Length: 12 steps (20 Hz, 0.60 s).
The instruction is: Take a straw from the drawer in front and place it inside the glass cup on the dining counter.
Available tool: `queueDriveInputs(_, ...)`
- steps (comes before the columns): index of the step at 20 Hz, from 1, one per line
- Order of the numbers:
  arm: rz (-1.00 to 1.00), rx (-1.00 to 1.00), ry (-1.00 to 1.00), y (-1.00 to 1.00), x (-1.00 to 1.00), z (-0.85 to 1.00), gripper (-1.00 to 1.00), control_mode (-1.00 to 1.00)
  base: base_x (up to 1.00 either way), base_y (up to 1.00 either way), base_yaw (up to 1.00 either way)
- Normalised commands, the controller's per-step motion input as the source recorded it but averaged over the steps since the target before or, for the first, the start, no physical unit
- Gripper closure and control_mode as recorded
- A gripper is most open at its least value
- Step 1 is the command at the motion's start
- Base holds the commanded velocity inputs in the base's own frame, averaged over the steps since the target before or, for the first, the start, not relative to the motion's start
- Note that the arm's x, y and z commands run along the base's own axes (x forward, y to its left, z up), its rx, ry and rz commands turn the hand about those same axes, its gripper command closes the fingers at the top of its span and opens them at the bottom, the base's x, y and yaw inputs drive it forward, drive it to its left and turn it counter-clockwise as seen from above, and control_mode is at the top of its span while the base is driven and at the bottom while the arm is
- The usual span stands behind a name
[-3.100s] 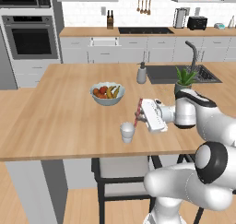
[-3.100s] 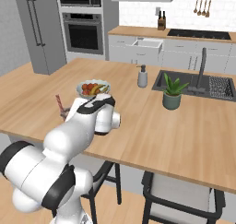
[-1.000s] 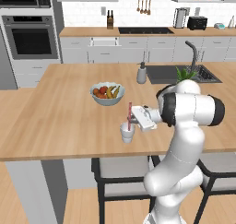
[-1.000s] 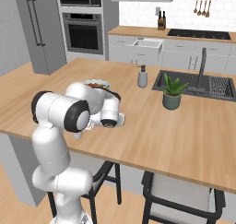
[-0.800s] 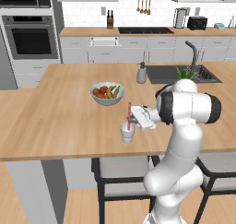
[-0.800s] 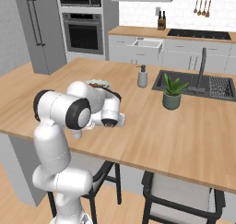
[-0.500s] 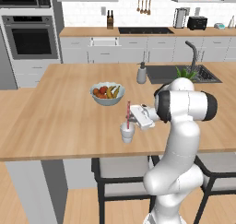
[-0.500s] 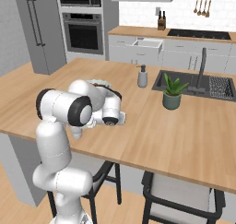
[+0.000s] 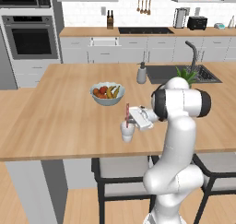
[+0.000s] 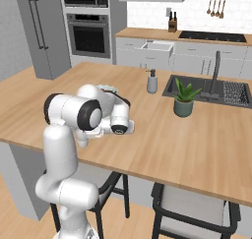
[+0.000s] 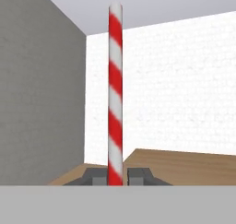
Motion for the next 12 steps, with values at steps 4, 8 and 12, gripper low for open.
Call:
queueDriveInputs(4,0.02,0.00,0.00,0.01,0.03,-0.11,1.00,-1.00,0.00,0.00,0.00)
queueDriveInputs(8,0.03,-0.01,0.00,0.17,-0.28,-0.02,1.00,-1.00,0.00,0.00,0.00)
queueDriveInputs(12,0.01,0.00,0.00,0.11,-0.39,-0.10,1.00,-1.00,0.00,0.00,0.00)
